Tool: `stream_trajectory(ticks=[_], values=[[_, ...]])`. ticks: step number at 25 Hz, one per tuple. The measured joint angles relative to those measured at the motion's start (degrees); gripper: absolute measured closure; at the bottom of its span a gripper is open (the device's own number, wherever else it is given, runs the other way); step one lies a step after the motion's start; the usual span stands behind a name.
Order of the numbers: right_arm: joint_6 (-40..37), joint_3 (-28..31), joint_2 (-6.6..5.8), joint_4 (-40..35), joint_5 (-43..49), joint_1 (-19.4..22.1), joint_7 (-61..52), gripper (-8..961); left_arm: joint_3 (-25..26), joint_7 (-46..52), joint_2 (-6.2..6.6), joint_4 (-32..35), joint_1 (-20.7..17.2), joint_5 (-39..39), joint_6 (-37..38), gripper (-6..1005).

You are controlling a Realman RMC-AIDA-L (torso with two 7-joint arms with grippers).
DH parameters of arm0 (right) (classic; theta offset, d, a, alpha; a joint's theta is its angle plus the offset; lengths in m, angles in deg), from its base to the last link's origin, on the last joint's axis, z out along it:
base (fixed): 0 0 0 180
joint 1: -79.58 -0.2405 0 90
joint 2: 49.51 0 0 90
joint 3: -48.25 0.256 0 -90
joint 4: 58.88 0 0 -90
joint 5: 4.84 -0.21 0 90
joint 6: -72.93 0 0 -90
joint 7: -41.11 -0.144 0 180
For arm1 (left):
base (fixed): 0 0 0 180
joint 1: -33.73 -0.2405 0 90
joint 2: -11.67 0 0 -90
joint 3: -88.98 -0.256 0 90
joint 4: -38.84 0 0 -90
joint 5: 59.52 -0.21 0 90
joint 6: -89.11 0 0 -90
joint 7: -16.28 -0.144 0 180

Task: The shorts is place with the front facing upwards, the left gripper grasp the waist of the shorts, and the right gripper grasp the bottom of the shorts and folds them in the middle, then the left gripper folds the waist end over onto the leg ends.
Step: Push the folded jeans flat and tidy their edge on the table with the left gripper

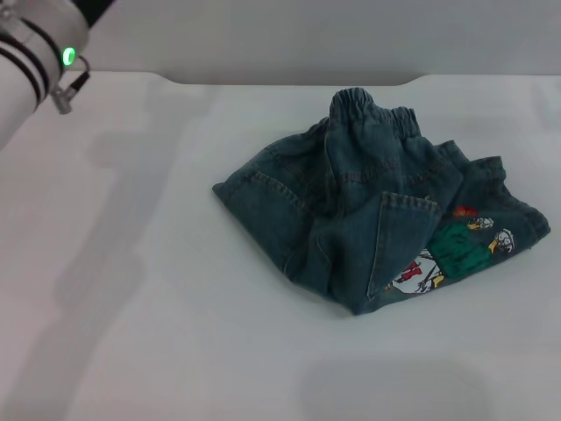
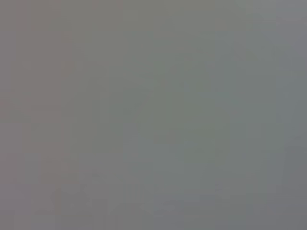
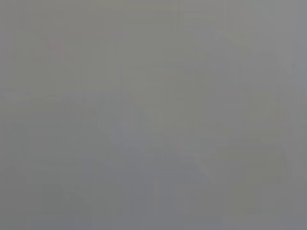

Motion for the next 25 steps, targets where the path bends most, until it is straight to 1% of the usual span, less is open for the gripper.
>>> stream_trajectory(ticks=[2, 3, 5, 6, 7, 9, 10, 11, 12, 13, 14, 15, 17, 19, 22, 24, 25], values=[[-0.15, 0.04, -0.01, 1.54, -5.62, 0.37, 4.16, 510, -0.17, 0.23, 0.01, -0.18, -0.14, 0.18, -1.17, 195], [-0.19, 0.07, -0.02, 2.51, -8.60, 0.51, 6.43, 510, -2.53, 2.55, 0.16, -1.17, -0.83, -0.21, -9.02, 195], [-0.27, 0.08, -0.04, 3.80, -12.93, 0.63, 9.54, 510, -4.27, 3.69, 0.33, -1.79, -0.92, -1.78, -12.82, 196], [-0.31, 0.07, -0.04, 4.47, -14.73, 0.64, 10.92, 510, -4.27, 3.69, 0.33, -1.79, -0.92, -1.78, -12.82, 196], [-0.36, 0.08, -0.06, 5.00, -16.36, 0.63, 12.15, 510, -6.07, 4.57, 0.44, -2.48, -0.85, -4.75, -15.83, 196], [-0.37, 0.14, -0.12, 5.73, -17.76, 0.55, 13.17, 510, -9.29, 8.23, 0.40, -4.59, -0.54, -13.43, -21.71, 196], [-0.38, 0.25, -0.17, 5.94, -17.97, 0.47, 13.31, 510, -10.14, 9.89, 0.37, -5.33, -0.48, -15.63, -23.62, 197], [-0.40, 0.54, -0.22, 6.20, -18.07, 0.37, 13.33, 510, -10.14, 9.89, 0.37, -5.33, -0.48, -15.63, -23.62, 197], [-0.40, 0.84, -0.26, 6.41, -18.12, 0.28, 13.34, 510, -13.34, 18.51, 0.37, -9.87, 0.15, -23.82, -32.92, 197], [-0.41, 1.06, -0.29, 6.58, -18.14, 0.21, 13.36, 510, -14.15, 22.39, 0.39, -12.12, 0.60, -26.52, -36.60, 197], [-0.42, 1.19, -0.31, 6.64, -18.16, 0.17, 13.37, 510, -14.39, 23.94, 0.40, -12.92, 0.80, -27.31, -37.75, 197], [-0.43, 1.26, -0.32, 6.70, -18.19, 0.11, 13.38, 510, -14.95, 27.82, 0.46, -15.75, 1.56, -29.18, -41.25, 197], [-0.45, 1.16, -0.34, 6.73, -18.22, -0.05, 13.37, 510, -15.18, 30.32, 0.47, -17.65, 2.38, -29.88, -43.45, 197], [-0.80, 0.93, -0.39, 6.74, -18.24, -0.24, 13.07, 509, -15.25, 30.67, 0.43, -18.65, 3.15, -30.01, -44.07, 197], [-2.36, 0.80, -0.46, 6.76, -18.26, -0.66, 12.02, 509, -14.93, 30.49, 0.43, -20.12, 4.37, -30.00, -44.04, 197], [-3.20, 0.70, -0.50, 6.76, -18.26, -1.09, 11.40, 509, -14.93, 30.49, 0.43, -20.12, 4.37, -30.00, -44.04, 197], [-3.43, 0.55, -0.51, 6.72, -18.21, -1.33, 11.09, 509, -14.18, 30.28, 0.50, -21.66, 5.82, -29.87, -42.00, 197]])
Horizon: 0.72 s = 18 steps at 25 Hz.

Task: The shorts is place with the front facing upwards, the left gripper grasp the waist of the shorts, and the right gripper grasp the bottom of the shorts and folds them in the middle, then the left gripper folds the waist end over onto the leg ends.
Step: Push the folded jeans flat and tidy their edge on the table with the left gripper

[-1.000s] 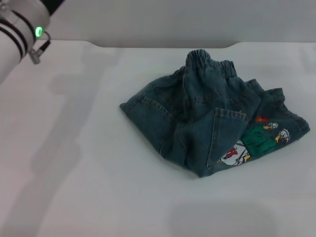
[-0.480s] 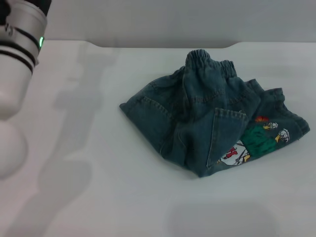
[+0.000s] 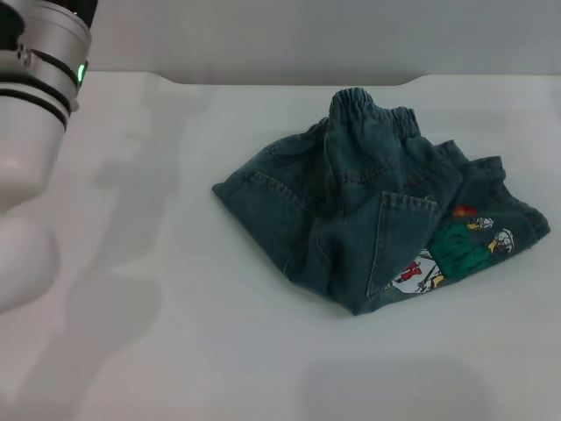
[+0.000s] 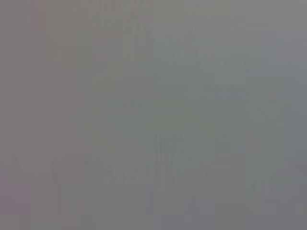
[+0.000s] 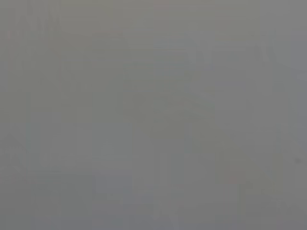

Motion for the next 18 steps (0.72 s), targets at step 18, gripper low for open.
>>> stream_trajectory(ticks=[18], values=[[0.03, -0.93, -0.89, 2.02, 0.31, -0.72, -0.12, 509, 38.90, -26.62, 0.54, 17.72, 8.91, 23.90, 81.63, 197]])
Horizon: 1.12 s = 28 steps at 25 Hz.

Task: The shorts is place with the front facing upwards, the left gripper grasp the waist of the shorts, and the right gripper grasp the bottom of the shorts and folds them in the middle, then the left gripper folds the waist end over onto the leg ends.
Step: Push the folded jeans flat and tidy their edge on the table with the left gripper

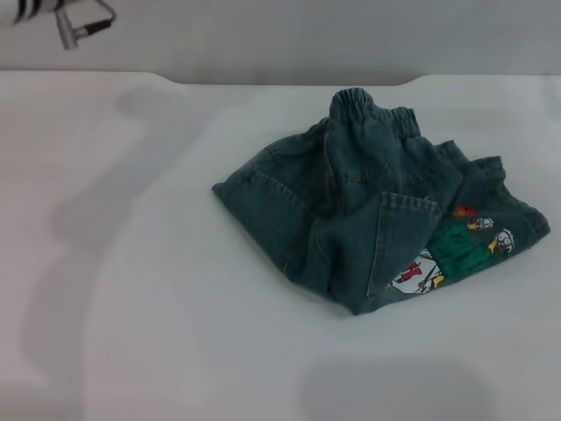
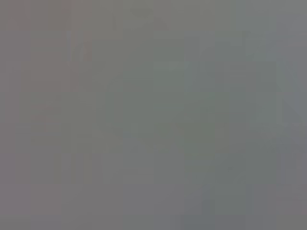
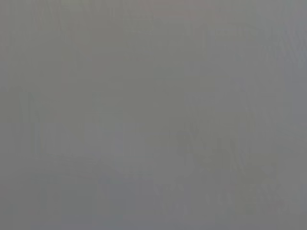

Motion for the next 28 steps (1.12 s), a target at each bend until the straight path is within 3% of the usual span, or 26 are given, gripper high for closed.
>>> stream_trajectory(ticks=[1, 2, 7, 9, 10, 11, 14, 21, 25, 28], values=[[-0.09, 0.00, 0.00, 0.00, 0.00, 0.00, -0.01, 509, 0.00, 0.00, 0.00, 0.00, 0.00, 0.00, 0.00, 197], [-0.17, -0.03, 0.00, 0.00, 0.01, 0.01, -0.02, 509, 8.34, -17.28, -0.33, -4.02, 1.21, 17.00, 11.77, 197], [-1.67, -1.99, -0.21, -0.23, 0.15, 0.42, -2.22, 509, 17.44, -42.38, -0.41, -14.72, 0.92, 40.09, 26.03, 197], [-2.62, -4.94, -1.07, -0.41, 0.24, 0.61, -5.31, 509, 18.77, -52.12, -0.61, -19.08, -0.50, 47.55, 29.57, 197], [-3.27, -6.62, -1.63, -0.42, 0.29, 0.66, -6.93, 510, 18.77, -52.12, -0.61, -19.08, -0.50, 47.55, 29.57, 197], [-4.15, -8.64, -2.38, -0.45, 0.50, 0.67, -9.32, 510, 18.91, -63.08, -0.87, -24.09, -2.21, 56.22, 33.74, 197], [-6.84, -13.03, -4.50, -1.97, 3.66, 0.42, -16.59, 510, 18.78, -74.83, -1.02, -31.01, -3.66, 65.45, 37.78, 197], [-15.25, -14.26, -8.18, -15.46, 30.44, -2.01, -44.97, 510, 18.22, -81.34, -0.83, -35.71, -4.62, 68.82, 38.06, 197], [-23.38, -10.40, -9.92, -21.52, 46.49, -6.02, -57.69, 509, 16.34, -82.51, -0.79, -35.78, -4.60, 68.78, 36.38, 197], [-30.28, -5.99, -11.48, -21.97, 57.28, -10.63, -63.28, 509, 15.32, -82.46, -0.78, -35.78, -4.39, 68.80, 35.41, 197]])
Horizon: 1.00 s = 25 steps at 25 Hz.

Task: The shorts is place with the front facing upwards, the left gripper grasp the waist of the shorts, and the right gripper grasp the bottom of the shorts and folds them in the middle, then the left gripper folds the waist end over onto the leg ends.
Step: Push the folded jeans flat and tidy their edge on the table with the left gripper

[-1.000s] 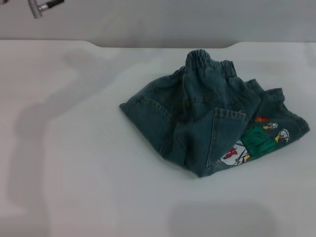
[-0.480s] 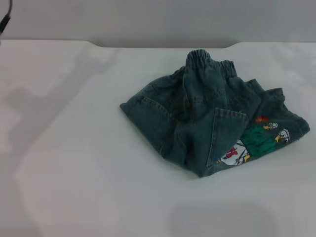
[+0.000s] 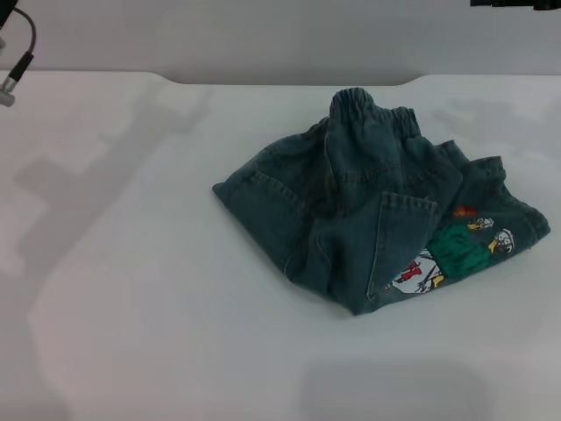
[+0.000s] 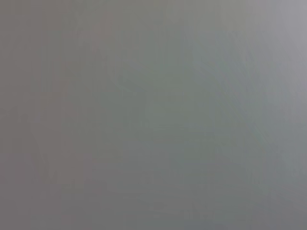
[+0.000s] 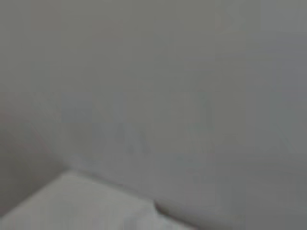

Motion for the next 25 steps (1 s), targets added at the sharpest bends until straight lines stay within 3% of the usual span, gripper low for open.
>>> stream_trajectory(ticks=[4, 8, 16, 18, 25], values=[[-6.47, 1.37, -0.93, -0.15, 11.22, -6.01, -4.52, 509, -0.96, 0.37, 0.07, 0.03, 0.03, 0.03, -0.36, 197], [-9.88, 0.90, -1.04, 0.31, 15.07, -8.85, -5.78, 509, -1.61, 0.68, 0.09, 0.03, -0.40, 0.06, -0.40, 197], [-11.26, -5.36, -0.42, 1.32, 17.80, -10.59, -9.77, 510, -4.65, 0.76, -0.10, 0.54, -2.01, 0.52, 0.10, 197], [-9.14, -5.75, 0.45, 1.59, 19.61, -10.38, -10.33, 510, -4.97, 0.76, -0.10, 0.54, -2.23, 0.56, 0.12, 197], [0.29, -6.19, 6.09, 1.88, 23.91, -8.68, -10.71, 509, -5.89, 0.76, -0.25, 0.48, -3.05, 0.57, 1.13, 197]])
